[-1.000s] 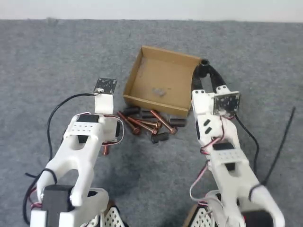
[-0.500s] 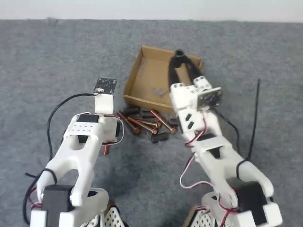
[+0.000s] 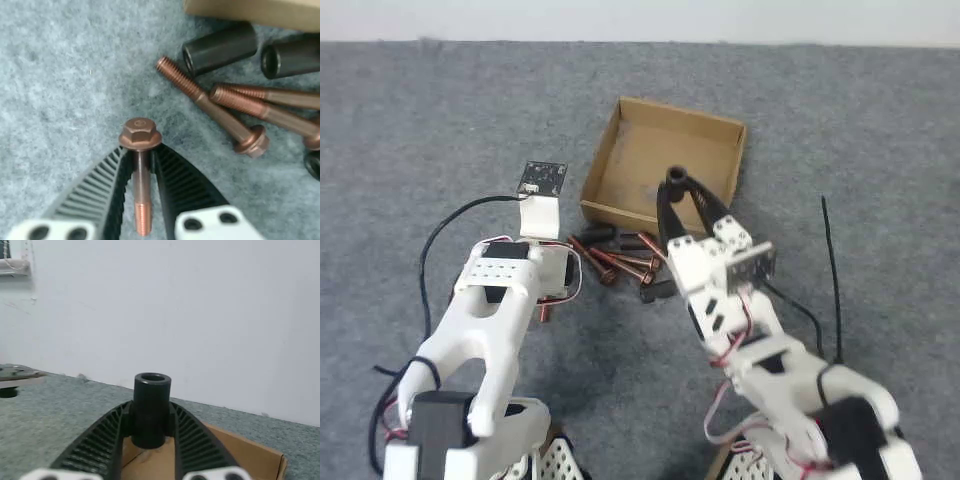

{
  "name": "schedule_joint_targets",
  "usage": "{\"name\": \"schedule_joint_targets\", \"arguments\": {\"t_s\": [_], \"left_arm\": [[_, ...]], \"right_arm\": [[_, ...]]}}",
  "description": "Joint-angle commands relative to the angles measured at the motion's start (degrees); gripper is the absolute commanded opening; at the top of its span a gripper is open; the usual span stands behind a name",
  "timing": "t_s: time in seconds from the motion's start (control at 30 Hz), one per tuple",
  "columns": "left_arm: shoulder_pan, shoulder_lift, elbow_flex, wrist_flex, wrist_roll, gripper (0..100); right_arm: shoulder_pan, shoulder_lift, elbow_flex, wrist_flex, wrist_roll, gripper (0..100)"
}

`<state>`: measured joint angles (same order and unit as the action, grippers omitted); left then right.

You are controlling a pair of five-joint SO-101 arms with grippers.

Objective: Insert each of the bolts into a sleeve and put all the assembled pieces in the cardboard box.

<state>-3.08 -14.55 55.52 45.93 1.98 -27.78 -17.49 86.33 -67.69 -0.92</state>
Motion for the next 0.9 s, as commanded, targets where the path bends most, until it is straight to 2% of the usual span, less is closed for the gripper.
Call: {"name": "schedule_joint_targets", "arguments": {"t_s": [0.0,0.1,0.2,0.3,0.87], "left_arm": [[0.26,-2.9,-0.66,-1.32,-0.7,1],[0.26,-2.9,-0.66,-1.32,-0.62,1],[0.26,-2.9,-0.57,-1.23,-0.62,1],[0.26,-3.34,0.4,-1.58,-0.62,1],[0.7,-3.34,0.48,-2.73,-0.53,1]], "right_arm": [[-3.47,-9.8,5.54,-1.45,-0.7,0.6],[-4.88,-15.96,9.23,0.04,-0.7,0.6],[-4.18,-20.18,9.14,7.87,-0.88,0.6],[-5.05,-22.9,9.23,10.77,-0.97,0.6],[-12.26,-24.13,9.14,13.49,-1.14,0.6]]}}
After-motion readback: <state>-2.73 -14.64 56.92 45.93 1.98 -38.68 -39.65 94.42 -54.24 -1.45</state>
